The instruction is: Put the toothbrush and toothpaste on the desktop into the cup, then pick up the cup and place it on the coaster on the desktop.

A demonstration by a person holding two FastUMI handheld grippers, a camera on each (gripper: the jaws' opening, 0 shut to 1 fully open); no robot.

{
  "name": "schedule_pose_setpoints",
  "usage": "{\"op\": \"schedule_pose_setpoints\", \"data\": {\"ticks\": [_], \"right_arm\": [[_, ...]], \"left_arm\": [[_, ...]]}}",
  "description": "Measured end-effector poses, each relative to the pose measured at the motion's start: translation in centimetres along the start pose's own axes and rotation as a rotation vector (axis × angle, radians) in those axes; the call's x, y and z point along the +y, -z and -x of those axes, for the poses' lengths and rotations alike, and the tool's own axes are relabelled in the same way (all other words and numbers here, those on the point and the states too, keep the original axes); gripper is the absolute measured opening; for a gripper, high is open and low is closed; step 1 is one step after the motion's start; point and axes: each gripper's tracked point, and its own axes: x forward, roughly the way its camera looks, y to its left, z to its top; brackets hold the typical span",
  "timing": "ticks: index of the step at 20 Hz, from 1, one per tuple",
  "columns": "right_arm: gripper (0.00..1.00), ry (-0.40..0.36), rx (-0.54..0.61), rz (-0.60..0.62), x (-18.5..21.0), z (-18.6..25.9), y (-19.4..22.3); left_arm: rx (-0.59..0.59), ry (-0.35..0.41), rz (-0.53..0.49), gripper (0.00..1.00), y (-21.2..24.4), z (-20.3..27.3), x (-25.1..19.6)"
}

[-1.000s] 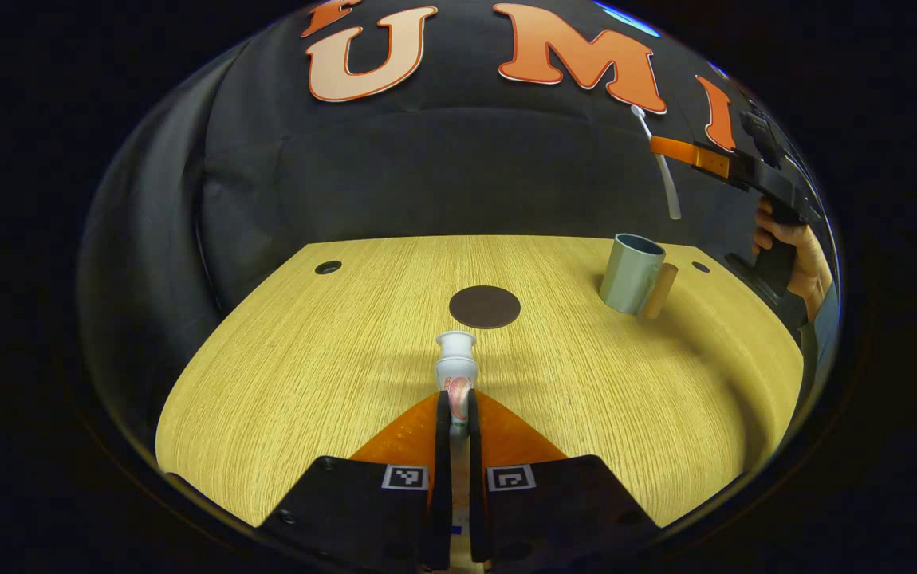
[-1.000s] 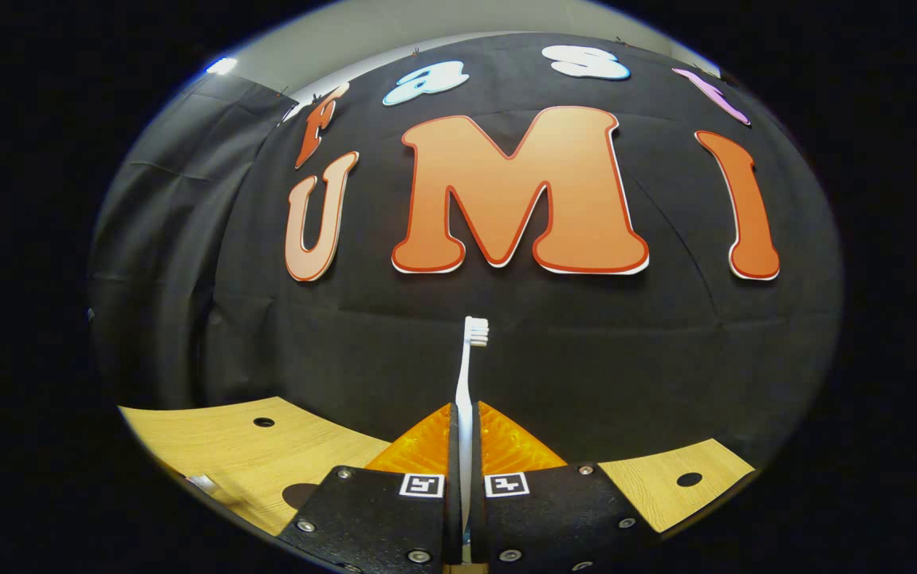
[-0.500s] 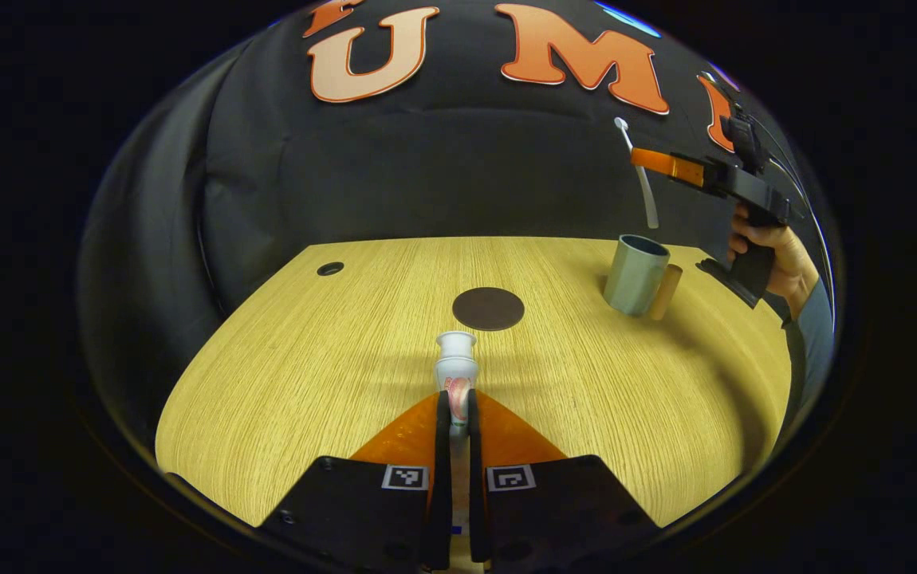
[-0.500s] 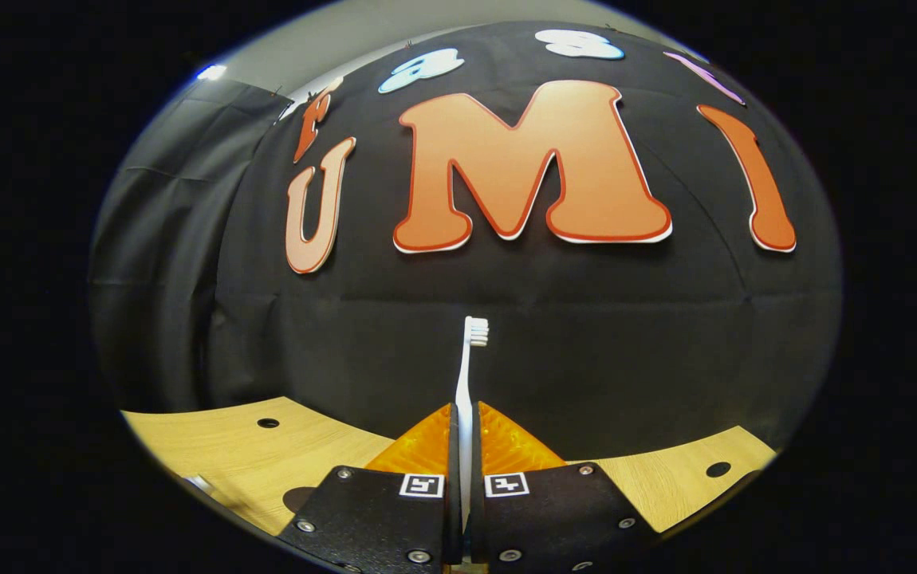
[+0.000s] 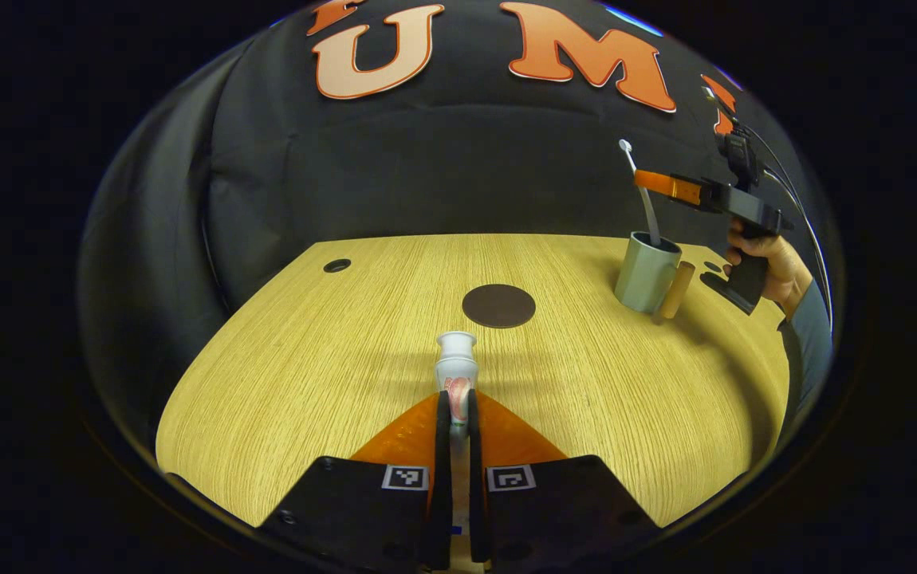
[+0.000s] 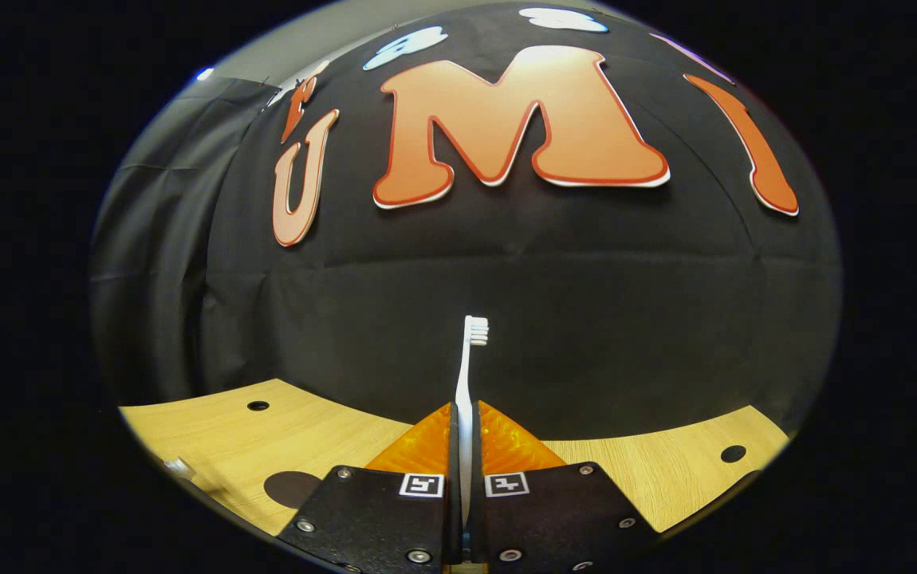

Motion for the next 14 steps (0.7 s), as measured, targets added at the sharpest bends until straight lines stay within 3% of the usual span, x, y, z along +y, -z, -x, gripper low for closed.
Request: {"op": "schedule_pose_setpoints", "data": {"ticks": [14], "right_arm": [[0.05,-0.007,0.132,-0.011,-0.3,0.7,5.2]], "left_arm": [[0.004,-0.007,0.022,0.13,-0.3,0.3,0.1]]}}
